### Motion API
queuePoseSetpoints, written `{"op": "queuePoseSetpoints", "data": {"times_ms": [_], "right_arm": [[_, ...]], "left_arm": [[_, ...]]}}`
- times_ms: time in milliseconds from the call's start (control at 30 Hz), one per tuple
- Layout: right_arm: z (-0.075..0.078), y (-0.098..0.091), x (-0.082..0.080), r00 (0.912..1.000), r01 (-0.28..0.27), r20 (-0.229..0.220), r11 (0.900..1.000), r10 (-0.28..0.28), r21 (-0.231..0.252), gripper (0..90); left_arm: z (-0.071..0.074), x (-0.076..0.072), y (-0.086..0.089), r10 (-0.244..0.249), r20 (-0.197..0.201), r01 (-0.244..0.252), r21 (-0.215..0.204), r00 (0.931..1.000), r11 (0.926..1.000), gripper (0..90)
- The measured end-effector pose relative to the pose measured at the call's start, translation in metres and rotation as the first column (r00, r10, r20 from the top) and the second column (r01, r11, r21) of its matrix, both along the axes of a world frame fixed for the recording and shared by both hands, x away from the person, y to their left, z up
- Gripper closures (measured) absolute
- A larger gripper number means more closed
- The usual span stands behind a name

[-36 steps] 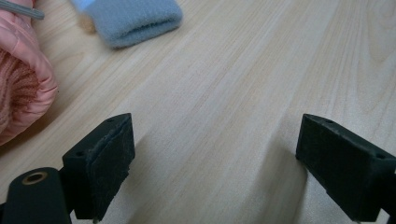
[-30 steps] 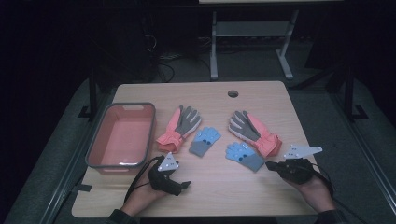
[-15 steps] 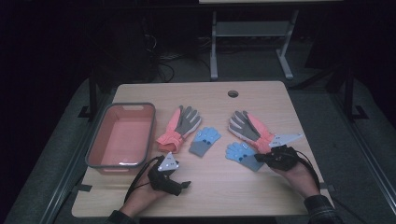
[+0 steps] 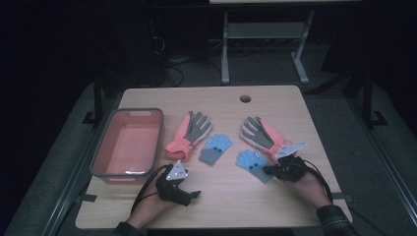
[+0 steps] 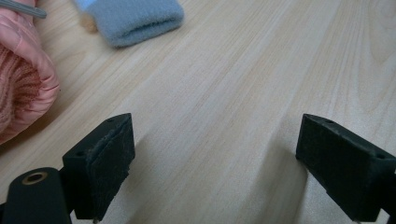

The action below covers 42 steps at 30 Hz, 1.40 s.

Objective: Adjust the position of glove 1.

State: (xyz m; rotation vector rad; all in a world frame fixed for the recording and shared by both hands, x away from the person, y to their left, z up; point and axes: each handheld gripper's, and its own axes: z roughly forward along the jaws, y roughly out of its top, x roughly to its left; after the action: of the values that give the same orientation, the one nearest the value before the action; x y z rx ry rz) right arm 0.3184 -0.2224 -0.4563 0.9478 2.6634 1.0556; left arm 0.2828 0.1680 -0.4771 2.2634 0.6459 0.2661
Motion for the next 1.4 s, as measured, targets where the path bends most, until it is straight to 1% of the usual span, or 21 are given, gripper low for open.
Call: {"op": "queuePoseSetpoints", "data": {"times_ms": [100, 167, 233, 300, 400, 467, 733, 833, 867, 900, 933, 967, 1000, 1033, 1067, 1100, 1133, 1200, 1400], "right_arm": [[0.001, 0.006, -0.001, 0.9998, -0.018, -0.001, 0.9998, 0.018, 0.000, 90.0], [0.000, 0.012, -0.003, 0.9992, -0.039, -0.007, 0.9992, 0.039, 0.008, 90.0], [0.000, 0.017, -0.004, 0.9980, -0.063, -0.003, 0.9980, 0.063, 0.001, 90.0], [0.001, 0.022, -0.006, 0.9972, -0.074, -0.007, 0.9972, 0.075, 0.004, 90.0], [0.001, 0.031, -0.008, 0.9940, -0.109, -0.011, 0.9939, 0.109, 0.015, 90.0], [0.001, 0.038, -0.011, 0.9923, -0.122, -0.017, 0.9924, 0.123, 0.015, 90.0], [0.001, 0.063, -0.017, 0.9807, -0.195, -0.014, 0.9807, 0.195, 0.018, 90.0], [0.001, 0.070, -0.018, 0.9778, -0.207, -0.024, 0.9778, 0.208, 0.032, 90.0], [0.000, 0.072, -0.017, 0.9763, -0.215, -0.019, 0.9762, 0.216, 0.026, 90.0], [0.000, 0.075, -0.018, 0.9763, -0.213, -0.030, 0.9762, 0.214, 0.040, 90.0], [0.000, 0.076, -0.018, 0.9741, -0.225, -0.019, 0.9740, 0.225, 0.030, 90.0], [0.000, 0.079, -0.019, 0.9738, -0.224, -0.030, 0.9736, 0.225, 0.044, 90.0], [0.000, 0.082, -0.019, 0.9713, -0.236, -0.019, 0.9710, 0.237, 0.036, 90.0], [0.000, 0.085, -0.020, 0.9715, -0.234, -0.029, 0.9712, 0.235, 0.044, 90.0], [0.000, 0.087, -0.019, 0.9692, -0.244, -0.022, 0.9689, 0.245, 0.038, 90.0], [0.000, 0.087, -0.019, 0.9692, -0.244, -0.022, 0.9689, 0.245, 0.038, 90.0], [-0.001, 0.094, -0.019, 0.9654, -0.260, -0.015, 0.9650, 0.260, 0.037, 90.0], [-0.001, 0.099, -0.020, 0.9636, -0.266, -0.017, 0.9632, 0.267, 0.040, 90.0], [-0.002, 0.116, -0.020, 0.9537, -0.300, -0.010, 0.9529, 0.301, 0.045, 90.0]], "left_arm": [[0.000, 0.000, 0.000, 0.000, 0.000, 0.000, 0.000, 1.0000, 1.0000, 11.0], [0.000, 0.000, 0.000, 0.000, 0.001, 0.000, 0.001, 1.0000, 1.0000, 11.0], [0.000, 0.000, 0.000, 0.000, 0.000, 0.000, 0.001, 1.0000, 1.0000, 11.0], [0.000, 0.000, 0.000, 0.000, 0.000, 0.000, 0.001, 1.0000, 1.0000, 11.1], [0.000, 0.000, 0.000, 0.001, 0.000, -0.001, 0.001, 1.0000, 1.0000, 11.0], [0.000, 0.000, 0.000, 0.002, 0.000, -0.002, 0.001, 1.0000, 1.0000, 11.0], [0.000, 0.000, 0.000, 0.000, 0.001, 0.000, 0.002, 1.0000, 1.0000, 11.1], [0.000, 0.000, 0.000, 0.000, 0.001, 0.000, 0.002, 1.0000, 1.0000, 11.0], [0.000, 0.000, 0.000, -0.001, 0.001, 0.001, 0.002, 1.0000, 1.0000, 11.0], [0.000, 0.000, 0.000, -0.001, 0.001, 0.001, 0.002, 1.0000, 1.0000, 11.0], [0.000, 0.000, 0.000, -0.001, 0.001, 0.001, 0.002, 1.0000, 1.0000, 11.0], [0.000, 0.000, 0.000, -0.001, 0.001, 0.001, 0.003, 1.0000, 1.0000, 11.0], [0.000, 0.000, 0.000, -0.001, 0.000, 0.001, 0.003, 1.0000, 1.0000, 11.0], [0.000, 0.000, 0.000, -0.002, 0.000, 0.002, 0.004, 1.0000, 1.0000, 11.0], [0.000, 0.001, 0.000, -0.004, 0.000, 0.004, 0.004, 1.0000, 1.0000, 11.0], [0.000, 0.001, 0.000, -0.004, 0.000, 0.004, 0.004, 1.0000, 1.0000, 11.0], [0.000, 0.001, 0.000, -0.006, 0.001, 0.006, 0.005, 1.0000, 1.0000, 11.0], [0.000, 0.001, 0.000, -0.006, 0.001, 0.006, 0.005, 1.0000, 1.0000, 11.0], [0.000, 0.001, -0.001, -0.004, 0.000, 0.004, 0.001, 1.0000, 1.0000, 11.0]]}}
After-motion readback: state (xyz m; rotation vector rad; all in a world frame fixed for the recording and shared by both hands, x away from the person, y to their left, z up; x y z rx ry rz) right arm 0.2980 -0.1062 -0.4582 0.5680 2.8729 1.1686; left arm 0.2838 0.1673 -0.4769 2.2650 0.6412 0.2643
